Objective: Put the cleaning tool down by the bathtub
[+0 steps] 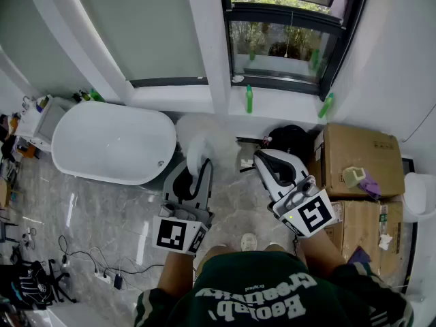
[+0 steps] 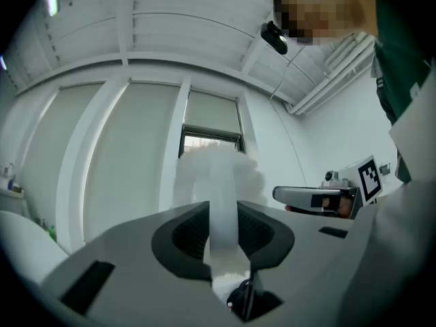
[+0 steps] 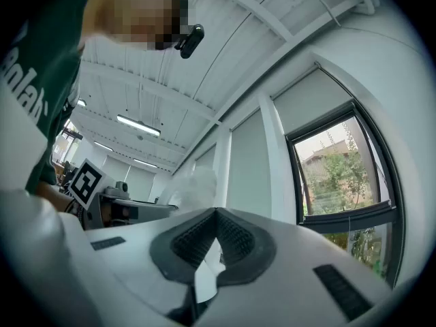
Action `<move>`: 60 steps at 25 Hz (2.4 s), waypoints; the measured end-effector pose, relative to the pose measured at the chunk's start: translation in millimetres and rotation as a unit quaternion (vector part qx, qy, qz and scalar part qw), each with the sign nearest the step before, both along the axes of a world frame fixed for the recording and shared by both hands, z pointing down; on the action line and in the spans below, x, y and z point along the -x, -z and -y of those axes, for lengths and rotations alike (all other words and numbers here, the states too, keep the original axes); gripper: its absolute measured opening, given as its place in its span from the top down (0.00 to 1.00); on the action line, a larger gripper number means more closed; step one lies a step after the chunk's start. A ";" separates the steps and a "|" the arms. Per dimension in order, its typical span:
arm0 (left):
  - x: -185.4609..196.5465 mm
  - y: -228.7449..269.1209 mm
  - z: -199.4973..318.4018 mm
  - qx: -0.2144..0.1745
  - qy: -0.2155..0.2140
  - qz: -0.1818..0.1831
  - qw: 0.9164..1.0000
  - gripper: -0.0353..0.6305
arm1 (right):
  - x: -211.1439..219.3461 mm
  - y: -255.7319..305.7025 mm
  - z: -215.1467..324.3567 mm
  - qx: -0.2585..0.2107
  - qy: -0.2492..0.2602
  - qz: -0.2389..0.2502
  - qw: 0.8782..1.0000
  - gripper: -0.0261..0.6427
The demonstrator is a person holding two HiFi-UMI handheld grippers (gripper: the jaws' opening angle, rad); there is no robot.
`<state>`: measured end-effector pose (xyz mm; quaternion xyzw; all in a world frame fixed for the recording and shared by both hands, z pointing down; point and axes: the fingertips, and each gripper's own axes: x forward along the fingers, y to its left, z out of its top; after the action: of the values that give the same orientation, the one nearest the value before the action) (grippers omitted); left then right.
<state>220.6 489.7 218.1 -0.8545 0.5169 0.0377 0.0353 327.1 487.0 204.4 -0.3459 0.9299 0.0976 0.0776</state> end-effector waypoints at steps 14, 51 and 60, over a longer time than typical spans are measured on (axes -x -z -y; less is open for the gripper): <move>-7.0 5.8 2.5 -0.013 0.006 0.001 1.000 0.80 | -10.9 -0.1 3.4 0.012 0.016 0.027 0.999 0.94; 8.7 -1.7 38.7 -0.009 0.022 0.013 1.000 0.80 | 8.2 -5.2 42.7 0.001 0.042 0.042 0.998 0.94; 44.5 -20.6 116.3 -0.022 0.020 0.011 1.000 0.80 | 44.4 -25.3 115.3 -0.006 0.041 0.023 0.999 0.94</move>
<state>176.0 373.4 238.6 -0.8436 0.5322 0.0389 0.0604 282.8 371.7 229.7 -0.3094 0.9407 0.0919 0.1045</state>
